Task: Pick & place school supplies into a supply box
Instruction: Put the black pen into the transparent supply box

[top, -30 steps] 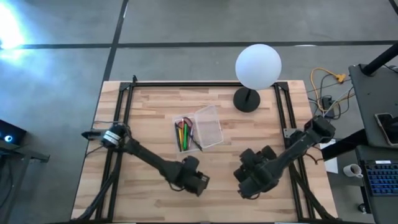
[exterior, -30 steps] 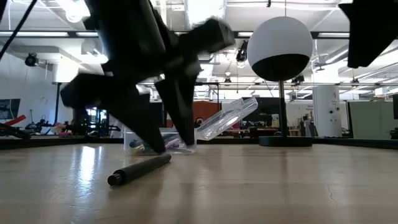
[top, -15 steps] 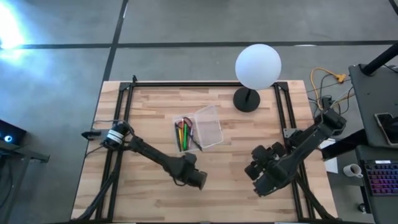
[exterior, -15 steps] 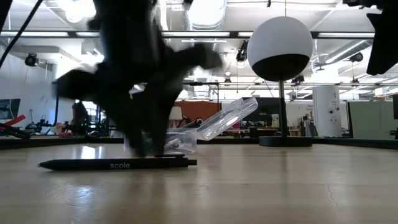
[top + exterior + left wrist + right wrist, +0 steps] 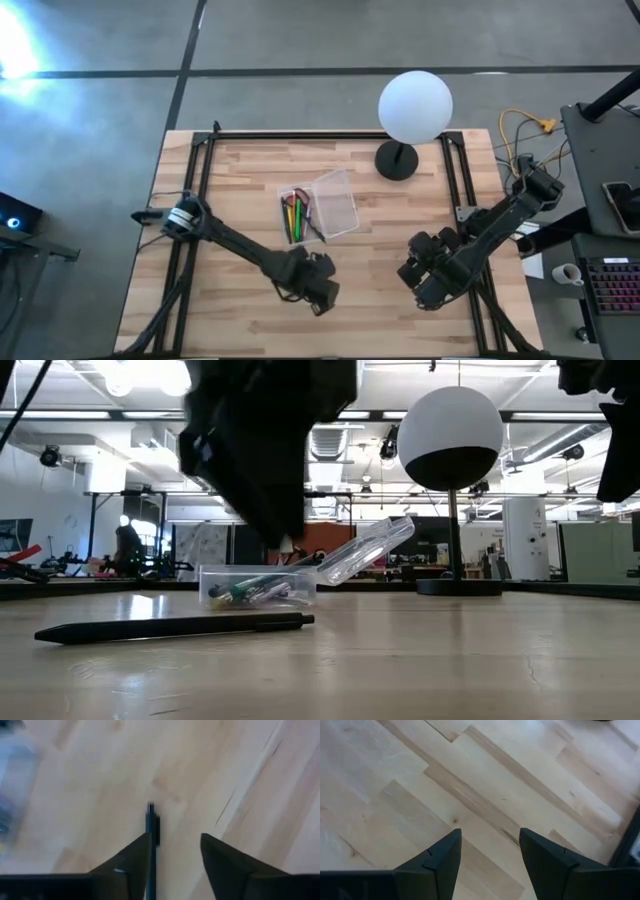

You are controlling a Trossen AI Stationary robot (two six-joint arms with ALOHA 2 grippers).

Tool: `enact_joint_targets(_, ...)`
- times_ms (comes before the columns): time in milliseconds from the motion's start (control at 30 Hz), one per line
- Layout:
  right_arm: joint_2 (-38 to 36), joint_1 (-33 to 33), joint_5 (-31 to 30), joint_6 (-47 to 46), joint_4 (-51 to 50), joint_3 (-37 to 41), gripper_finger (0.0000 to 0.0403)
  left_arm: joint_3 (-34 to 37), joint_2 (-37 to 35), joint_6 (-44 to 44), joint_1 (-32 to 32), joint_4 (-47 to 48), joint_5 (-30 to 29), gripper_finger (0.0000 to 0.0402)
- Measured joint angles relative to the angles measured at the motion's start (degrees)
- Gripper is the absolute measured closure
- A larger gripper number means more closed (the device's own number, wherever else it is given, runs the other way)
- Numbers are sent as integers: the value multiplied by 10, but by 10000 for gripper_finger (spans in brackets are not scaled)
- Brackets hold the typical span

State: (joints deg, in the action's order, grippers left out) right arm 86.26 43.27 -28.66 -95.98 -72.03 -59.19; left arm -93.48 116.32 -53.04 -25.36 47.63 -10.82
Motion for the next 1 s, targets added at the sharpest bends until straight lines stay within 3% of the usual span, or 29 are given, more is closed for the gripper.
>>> enact_joint_targets(167,0,0,6,-14,20,12,211,37,1,20,-11,-6,7,199)
enact_joint_targets(333,0,0,6,-29,22,15,211,94,1,29,-12,-39,23,194)
enact_joint_targets(467,0,0,6,-35,22,15,211,144,-4,30,-13,-73,24,235)
enact_joint_targets(667,0,0,6,-38,20,16,211,180,-5,-16,-9,-81,34,378)
enact_joint_targets(900,0,0,6,-68,13,16,211,130,-29,-132,4,-81,42,393)
enact_joint_targets(1000,0,0,6,-93,0,16,211,100,-73,-207,13,-76,-41,393)
